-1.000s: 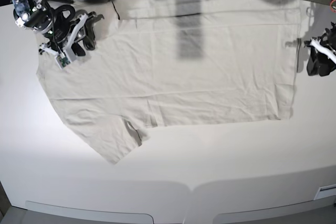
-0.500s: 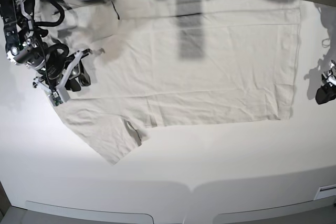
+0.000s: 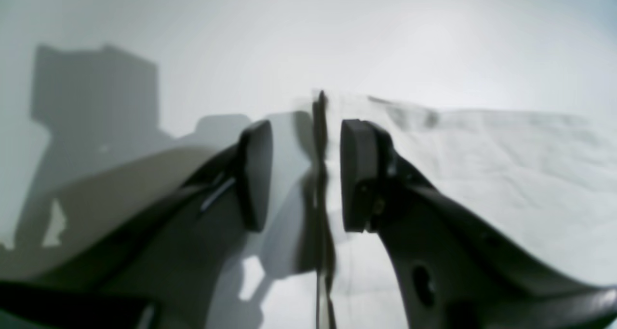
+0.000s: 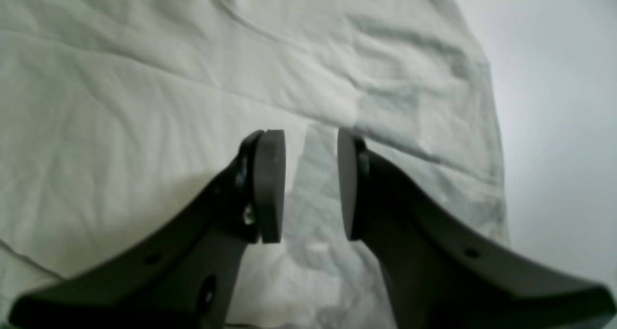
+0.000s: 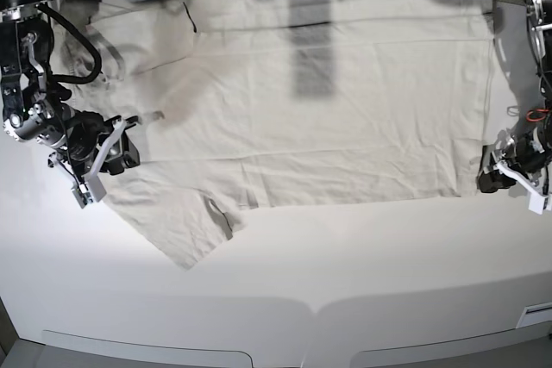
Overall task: Fold the T-shirt properly
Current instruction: 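Move both grippers to the hem corners of the shirt, then grasp the hem corners with both grippers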
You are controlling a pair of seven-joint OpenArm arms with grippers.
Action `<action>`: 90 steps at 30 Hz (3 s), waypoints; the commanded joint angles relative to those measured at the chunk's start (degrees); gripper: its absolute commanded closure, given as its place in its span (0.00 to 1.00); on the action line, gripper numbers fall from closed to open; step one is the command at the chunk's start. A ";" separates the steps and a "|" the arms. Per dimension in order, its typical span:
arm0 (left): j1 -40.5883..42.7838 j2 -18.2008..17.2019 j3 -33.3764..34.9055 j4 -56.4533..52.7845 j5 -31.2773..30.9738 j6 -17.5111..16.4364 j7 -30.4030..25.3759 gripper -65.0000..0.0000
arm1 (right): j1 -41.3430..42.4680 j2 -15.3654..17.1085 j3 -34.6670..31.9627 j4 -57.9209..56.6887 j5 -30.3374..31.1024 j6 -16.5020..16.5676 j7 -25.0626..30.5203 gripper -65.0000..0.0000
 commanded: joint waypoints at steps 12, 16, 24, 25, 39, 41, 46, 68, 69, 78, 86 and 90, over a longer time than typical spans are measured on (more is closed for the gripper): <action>-6.93 2.14 -0.24 -11.06 3.26 -2.22 5.90 0.64 | 3.39 0.96 0.48 0.63 1.42 0.13 0.24 0.70; -6.93 5.11 -0.24 -11.06 3.23 -2.22 9.07 0.64 | 3.54 0.98 0.50 0.63 1.42 0.13 0.26 0.70; -6.95 5.31 -0.24 -11.06 3.26 -2.22 10.93 0.76 | 4.46 0.98 0.48 0.57 -1.44 0.13 4.76 0.70; -6.95 4.90 -0.24 -11.06 3.26 -2.22 10.93 0.81 | 4.92 0.98 0.50 0.57 -1.79 0.13 4.70 0.70; -6.95 1.64 -0.28 -11.06 -2.16 -2.22 6.43 1.00 | 7.32 0.70 0.37 -2.62 -1.62 0.20 5.90 0.70; -6.93 1.68 -0.28 -11.06 -2.19 -2.22 6.40 1.00 | 10.08 -0.44 0.37 -6.29 -1.62 0.26 6.12 0.70; -6.93 1.68 -0.28 -11.06 -2.21 -2.22 6.38 1.00 | 21.27 -3.15 -2.89 -18.29 -1.84 4.04 6.03 0.70; -6.93 5.51 -0.28 -11.06 -1.70 -2.22 4.68 1.00 | 53.33 -12.94 -18.69 -59.25 -12.20 4.17 0.11 0.67; -6.93 5.51 -0.28 -11.06 -1.73 -2.22 4.68 1.00 | 53.40 -13.60 -18.69 -60.78 -13.81 4.17 1.66 0.67; -6.93 5.49 -0.28 -11.06 -1.75 -2.22 5.07 1.00 | 53.37 -15.85 -18.69 -65.26 -21.68 1.88 7.28 0.67; -6.91 5.46 -0.28 -11.06 -1.73 -2.22 5.22 1.00 | 52.26 -15.69 -18.69 -65.64 -24.59 1.44 7.43 0.67; -6.91 5.46 -0.28 -11.06 -1.73 -2.22 5.14 1.00 | 51.43 -15.37 -18.69 -66.71 -25.83 0.96 8.66 0.67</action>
